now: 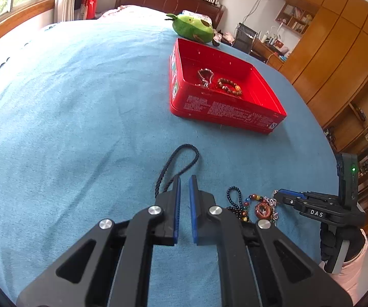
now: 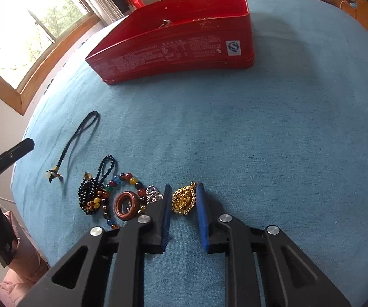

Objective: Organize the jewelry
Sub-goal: 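Lift the black cord with the left tool while the right tool grasps the gold pendant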

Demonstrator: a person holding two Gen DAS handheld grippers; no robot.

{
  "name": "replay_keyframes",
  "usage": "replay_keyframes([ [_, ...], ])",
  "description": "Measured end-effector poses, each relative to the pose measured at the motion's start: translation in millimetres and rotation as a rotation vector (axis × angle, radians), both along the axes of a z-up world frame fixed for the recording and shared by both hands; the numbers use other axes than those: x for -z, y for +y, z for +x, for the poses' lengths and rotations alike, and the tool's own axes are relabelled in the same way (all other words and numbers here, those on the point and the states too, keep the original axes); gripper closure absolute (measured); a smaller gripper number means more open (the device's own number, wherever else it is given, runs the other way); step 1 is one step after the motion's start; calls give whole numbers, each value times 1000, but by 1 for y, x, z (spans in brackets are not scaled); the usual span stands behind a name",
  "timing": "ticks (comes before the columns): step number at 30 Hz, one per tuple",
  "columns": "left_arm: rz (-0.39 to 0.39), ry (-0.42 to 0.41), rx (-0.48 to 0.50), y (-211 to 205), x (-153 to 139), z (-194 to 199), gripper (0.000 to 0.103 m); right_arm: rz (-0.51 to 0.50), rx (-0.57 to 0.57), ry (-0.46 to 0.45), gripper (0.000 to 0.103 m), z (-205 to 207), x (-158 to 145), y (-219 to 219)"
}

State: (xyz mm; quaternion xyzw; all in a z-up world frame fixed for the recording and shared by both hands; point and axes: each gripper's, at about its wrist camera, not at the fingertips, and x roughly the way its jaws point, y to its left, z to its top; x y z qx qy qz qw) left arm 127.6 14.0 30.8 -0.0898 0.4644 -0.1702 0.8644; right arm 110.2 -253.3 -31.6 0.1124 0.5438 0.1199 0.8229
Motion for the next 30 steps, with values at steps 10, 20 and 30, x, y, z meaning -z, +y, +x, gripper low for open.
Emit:
replay_keyframes([
  [10, 117, 121, 29, -17, 40, 15, 82, -6, -4, -4, 87, -2, 0, 0],
  [20, 190, 186, 95, -43, 63, 15, 62, 7, -5, 3, 87, 2, 1, -1],
  [30, 146, 213, 84, -39, 69, 15, 95, 22, -3, 0, 87, 4, 2, -2],
])
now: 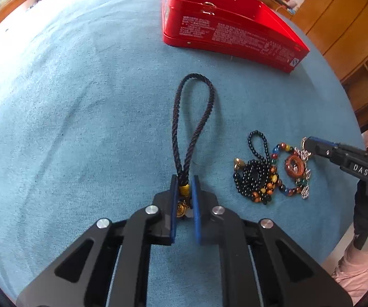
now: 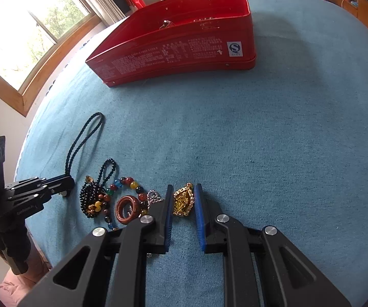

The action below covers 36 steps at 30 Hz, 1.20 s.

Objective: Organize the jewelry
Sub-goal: 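Lift the black cord with the left tool while the right tool grasps the gold pendant, then carry the cord and gold pendant into the red tin and open both tools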

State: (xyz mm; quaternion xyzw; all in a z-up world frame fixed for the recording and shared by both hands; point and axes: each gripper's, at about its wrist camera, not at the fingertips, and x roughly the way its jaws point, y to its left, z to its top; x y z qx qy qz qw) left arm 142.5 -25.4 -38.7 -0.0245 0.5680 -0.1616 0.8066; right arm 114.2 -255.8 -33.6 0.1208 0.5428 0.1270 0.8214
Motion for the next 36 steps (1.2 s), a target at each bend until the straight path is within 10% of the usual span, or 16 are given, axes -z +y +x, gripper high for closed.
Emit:
replay_keyframes([
  [18, -135, -252, -37, 1, -89, -4, 96, 49, 20, -140, 89, 5, -54, -13],
  [36, -189, -379, -56, -55, -143, 125, 96, 88, 57, -241, 89, 129, -114, -10],
])
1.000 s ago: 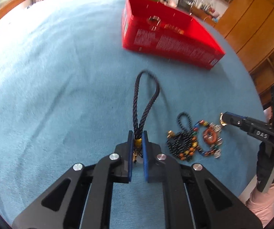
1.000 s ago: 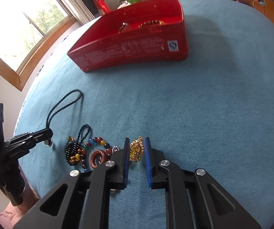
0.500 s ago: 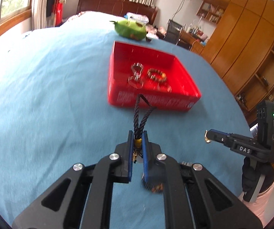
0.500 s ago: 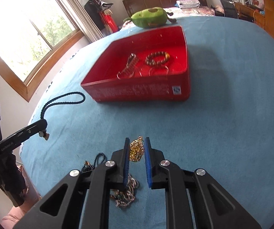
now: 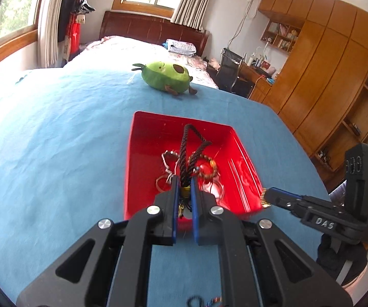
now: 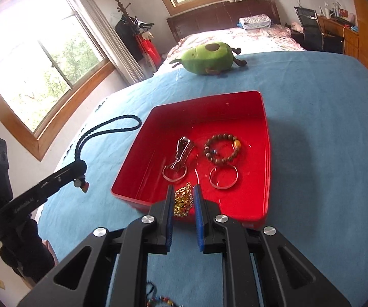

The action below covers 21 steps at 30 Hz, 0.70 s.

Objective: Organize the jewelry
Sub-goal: 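Carry the cord and gold pendant into the red tin and open both tools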

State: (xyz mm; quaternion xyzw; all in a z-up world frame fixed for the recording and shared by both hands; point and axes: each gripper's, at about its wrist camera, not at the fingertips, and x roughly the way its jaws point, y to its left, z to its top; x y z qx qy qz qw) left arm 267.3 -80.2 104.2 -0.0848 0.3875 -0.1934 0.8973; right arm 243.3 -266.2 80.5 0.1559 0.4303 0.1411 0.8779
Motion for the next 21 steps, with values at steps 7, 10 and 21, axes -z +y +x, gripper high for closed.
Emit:
replay_keyframes([
  [7, 8, 105, 26, -23, 39, 67, 96, -2, 23, 56, 89, 69, 35, 1],
  [10, 36, 138, 23, -30, 56, 89, 96, -24, 28, 76, 89, 88, 48, 4],
  [21, 99, 246, 11, -35, 88, 122, 84, -78, 29, 139, 78, 105, 75, 9],
])
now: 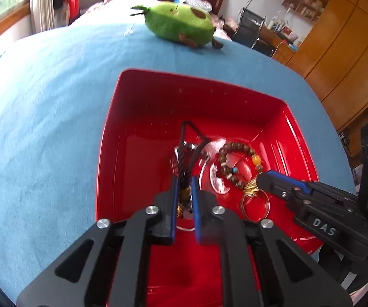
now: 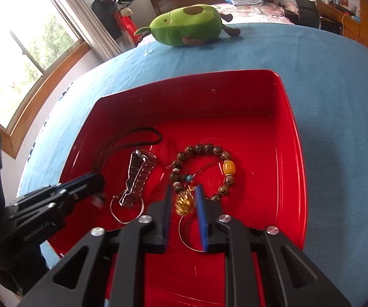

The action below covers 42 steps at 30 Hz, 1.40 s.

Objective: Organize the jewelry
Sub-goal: 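Carry the cord and gold pendant into the red tin and open both tools, then move both tools back to the remaining jewelry on the sheet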

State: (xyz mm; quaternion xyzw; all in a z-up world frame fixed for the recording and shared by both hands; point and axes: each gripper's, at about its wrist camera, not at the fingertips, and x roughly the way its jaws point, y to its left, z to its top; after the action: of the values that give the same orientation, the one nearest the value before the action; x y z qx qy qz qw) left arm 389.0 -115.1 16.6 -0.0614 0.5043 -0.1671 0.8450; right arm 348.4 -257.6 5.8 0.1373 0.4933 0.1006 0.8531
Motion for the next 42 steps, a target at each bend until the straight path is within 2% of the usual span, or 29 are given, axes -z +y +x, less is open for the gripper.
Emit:
replay_keyframes([
  [2, -14, -4, -1, 3, -3, -3, 72, 1, 0, -26, 77, -6, -7, -2],
  [5, -24, -37, -13, 10, -15, -13, 69, 11, 7, -78, 77, -20, -23, -6],
  [7, -24, -54, -23, 13, -22, -20, 63, 18, 7, -98, 76, -27, -31, -7],
  [11, -8, -100, -56, 20, -36, -35, 53, -8, 7, -132, 69, -39, -41, -6],
  [13, 8, -121, -67, 22, -42, -40, 46, -17, 6, -139, 69, -41, -43, -4],
  [15, 20, -131, -82, 24, -47, -45, 35, -16, 6, -135, 68, -38, -42, -3],
  [16, 25, -140, -91, 26, -50, -47, 32, -19, 7, -131, 66, -38, -41, -2],
  [20, 39, -175, -117, 30, -56, -57, 18, -42, 12, -122, 37, -44, -40, 1],
  [21, 47, -186, -125, 31, -57, -61, 13, -52, 15, -130, 34, -48, -42, 2],
  [23, 70, -195, -128, 34, -57, -69, 12, -60, 24, -147, 13, -55, -45, 1],
  [26, 88, -182, -124, 41, -57, -85, 11, -75, 55, -199, 4, -75, -55, -2],
  [31, 101, -226, -137, 55, -63, -126, 9, -102, 78, -273, 4, -116, -76, -10],
  [35, 143, -252, -131, 65, -64, -163, 9, -94, 48, -279, 4, -148, -79, -11],
  [42, 155, -196, -120, 85, -48, -215, 9, -96, -15, -298, 4, -202, -71, -6],
])
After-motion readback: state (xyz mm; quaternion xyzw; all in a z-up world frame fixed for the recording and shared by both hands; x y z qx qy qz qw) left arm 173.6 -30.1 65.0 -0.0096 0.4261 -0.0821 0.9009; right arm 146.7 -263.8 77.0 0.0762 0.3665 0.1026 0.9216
